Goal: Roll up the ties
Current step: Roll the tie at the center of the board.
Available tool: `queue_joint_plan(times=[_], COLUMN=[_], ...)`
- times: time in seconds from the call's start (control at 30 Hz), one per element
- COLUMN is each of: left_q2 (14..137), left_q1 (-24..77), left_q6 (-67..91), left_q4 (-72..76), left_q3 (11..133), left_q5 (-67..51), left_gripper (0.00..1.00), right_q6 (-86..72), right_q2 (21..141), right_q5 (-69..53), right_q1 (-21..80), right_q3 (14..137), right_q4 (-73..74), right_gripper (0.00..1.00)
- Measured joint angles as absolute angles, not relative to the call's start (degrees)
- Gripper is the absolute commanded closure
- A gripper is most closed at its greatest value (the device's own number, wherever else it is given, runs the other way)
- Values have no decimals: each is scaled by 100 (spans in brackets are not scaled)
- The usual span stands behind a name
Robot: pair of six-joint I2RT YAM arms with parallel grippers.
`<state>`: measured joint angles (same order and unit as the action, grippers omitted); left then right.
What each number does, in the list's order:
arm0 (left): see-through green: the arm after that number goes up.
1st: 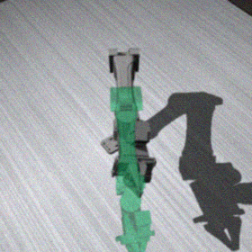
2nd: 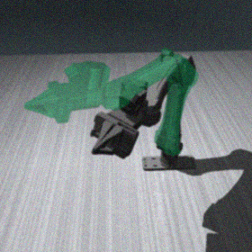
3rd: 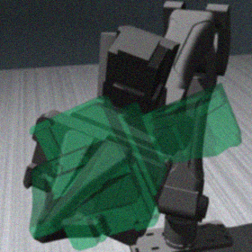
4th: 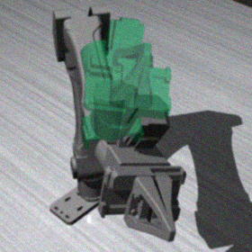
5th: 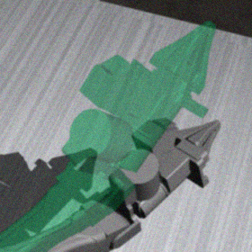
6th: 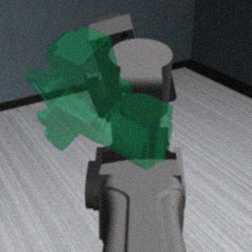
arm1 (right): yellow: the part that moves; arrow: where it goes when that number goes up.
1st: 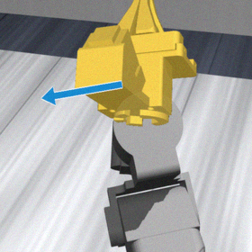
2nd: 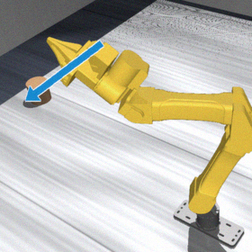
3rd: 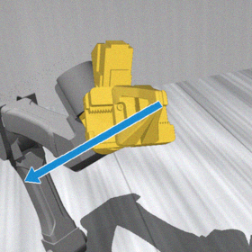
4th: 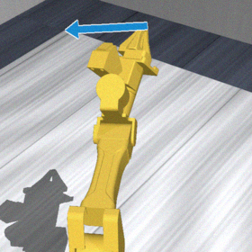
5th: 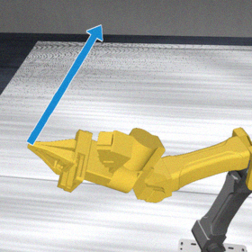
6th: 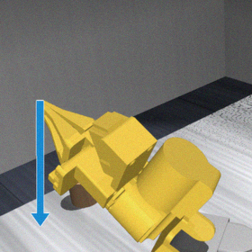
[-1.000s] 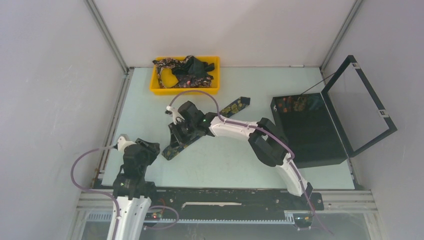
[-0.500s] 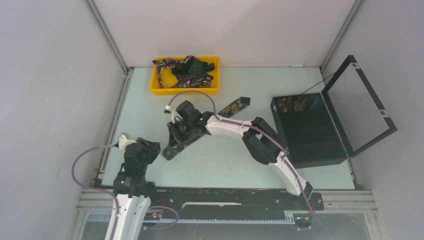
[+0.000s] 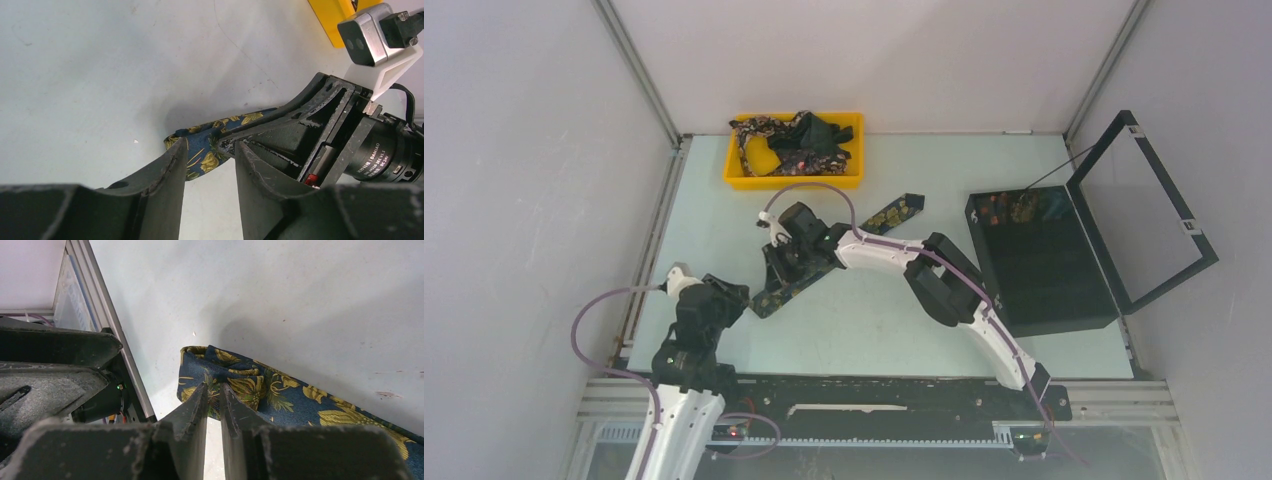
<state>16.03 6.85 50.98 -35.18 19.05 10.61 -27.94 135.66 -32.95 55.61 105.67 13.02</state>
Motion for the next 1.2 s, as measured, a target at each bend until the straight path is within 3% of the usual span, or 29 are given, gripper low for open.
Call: queue_joint_plan(times=[0.2, 0.6, 1.2], left_q2=[1732, 2497, 2766], left_q1=[845, 1048, 652], left_q6=[5100, 5395, 6106], left_q4=[-3520, -3728, -2829], left_q3=[1905, 1905, 1144], left_q5=[1164, 1188, 460], left_gripper=[52, 33, 39], right_q6=[-2814, -2945, -2987], right_q2=[13566, 13566, 13555], right_q5=[-3280, -3420, -3568], right_q1=[5509, 5459, 5424], right_q3=[10342, 10009, 9817], right_q4=[1138, 626, 276], right_gripper=[82, 82, 82])
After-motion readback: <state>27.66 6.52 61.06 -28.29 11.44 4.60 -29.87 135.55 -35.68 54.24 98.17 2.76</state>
